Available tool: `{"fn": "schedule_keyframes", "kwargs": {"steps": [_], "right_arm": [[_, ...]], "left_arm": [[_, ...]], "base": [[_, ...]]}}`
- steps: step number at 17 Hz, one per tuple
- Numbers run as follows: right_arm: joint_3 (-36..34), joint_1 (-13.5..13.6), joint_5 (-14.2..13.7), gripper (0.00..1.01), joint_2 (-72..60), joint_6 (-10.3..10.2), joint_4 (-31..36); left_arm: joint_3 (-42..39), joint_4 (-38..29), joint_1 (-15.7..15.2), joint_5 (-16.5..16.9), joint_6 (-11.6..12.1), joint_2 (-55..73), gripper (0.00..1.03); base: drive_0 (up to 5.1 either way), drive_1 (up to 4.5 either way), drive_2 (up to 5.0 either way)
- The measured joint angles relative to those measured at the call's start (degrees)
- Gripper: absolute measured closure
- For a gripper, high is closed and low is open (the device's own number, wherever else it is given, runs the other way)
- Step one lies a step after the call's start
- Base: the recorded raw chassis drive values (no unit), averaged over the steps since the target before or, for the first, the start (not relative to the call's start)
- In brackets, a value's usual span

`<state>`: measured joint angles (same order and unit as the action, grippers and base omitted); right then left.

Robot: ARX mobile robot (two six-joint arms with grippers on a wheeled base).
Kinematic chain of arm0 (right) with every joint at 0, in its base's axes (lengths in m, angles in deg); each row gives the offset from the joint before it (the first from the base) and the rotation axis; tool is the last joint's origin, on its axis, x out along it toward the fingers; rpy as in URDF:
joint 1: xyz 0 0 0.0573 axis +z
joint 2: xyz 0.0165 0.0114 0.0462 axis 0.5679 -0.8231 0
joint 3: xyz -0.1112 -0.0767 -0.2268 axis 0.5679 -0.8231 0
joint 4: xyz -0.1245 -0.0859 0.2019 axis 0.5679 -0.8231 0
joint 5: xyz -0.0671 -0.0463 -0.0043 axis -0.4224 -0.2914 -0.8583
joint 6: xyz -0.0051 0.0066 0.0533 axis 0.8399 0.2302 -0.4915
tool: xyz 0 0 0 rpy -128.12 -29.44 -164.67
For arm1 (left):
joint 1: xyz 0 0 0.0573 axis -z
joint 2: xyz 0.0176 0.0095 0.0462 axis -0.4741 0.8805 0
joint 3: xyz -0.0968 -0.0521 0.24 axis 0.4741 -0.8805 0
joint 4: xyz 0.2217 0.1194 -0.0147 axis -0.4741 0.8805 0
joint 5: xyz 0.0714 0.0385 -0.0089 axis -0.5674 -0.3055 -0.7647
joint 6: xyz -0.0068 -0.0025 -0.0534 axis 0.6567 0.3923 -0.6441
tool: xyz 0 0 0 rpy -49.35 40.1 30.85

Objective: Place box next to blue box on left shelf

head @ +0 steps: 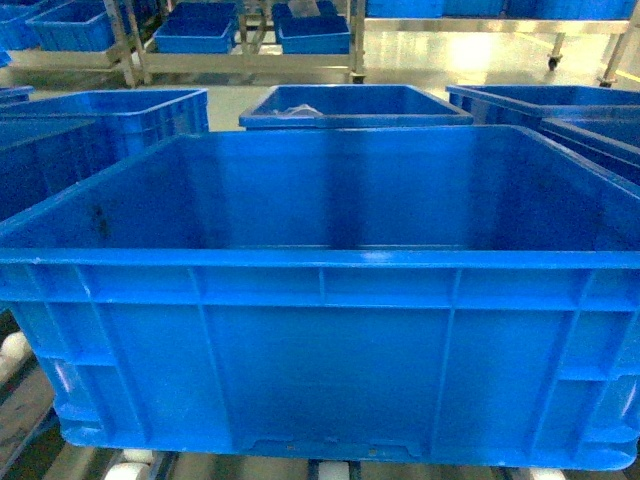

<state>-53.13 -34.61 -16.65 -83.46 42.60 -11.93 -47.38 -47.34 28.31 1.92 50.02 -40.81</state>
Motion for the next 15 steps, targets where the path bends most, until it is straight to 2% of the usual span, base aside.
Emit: {"fn": "schedule_keyframes", "kwargs": {"steps": [5,14,15], "right_arm": [[0.0,0.0,0.0,1.00,6.8,0.0,-6.6],[0.0,0.0,0.0,1.00,14.8,0.0,-14.8],[0.0,0.0,0.2,1.00,20.4,0.0,-23.4]], "left_arm": [[0.0,6.7,0.0,0.0,0.0,-6.9,1.02],[0.0,14.5,0.0,0.0,0.0,-14.9,1.02],[0.0,20.9,0.0,0.0,0.0,-19.2,1.02]], "base": [[0.0,0.00,0.0],[0.0,0.00,0.0],[0.0,0.00,0.0]]}}
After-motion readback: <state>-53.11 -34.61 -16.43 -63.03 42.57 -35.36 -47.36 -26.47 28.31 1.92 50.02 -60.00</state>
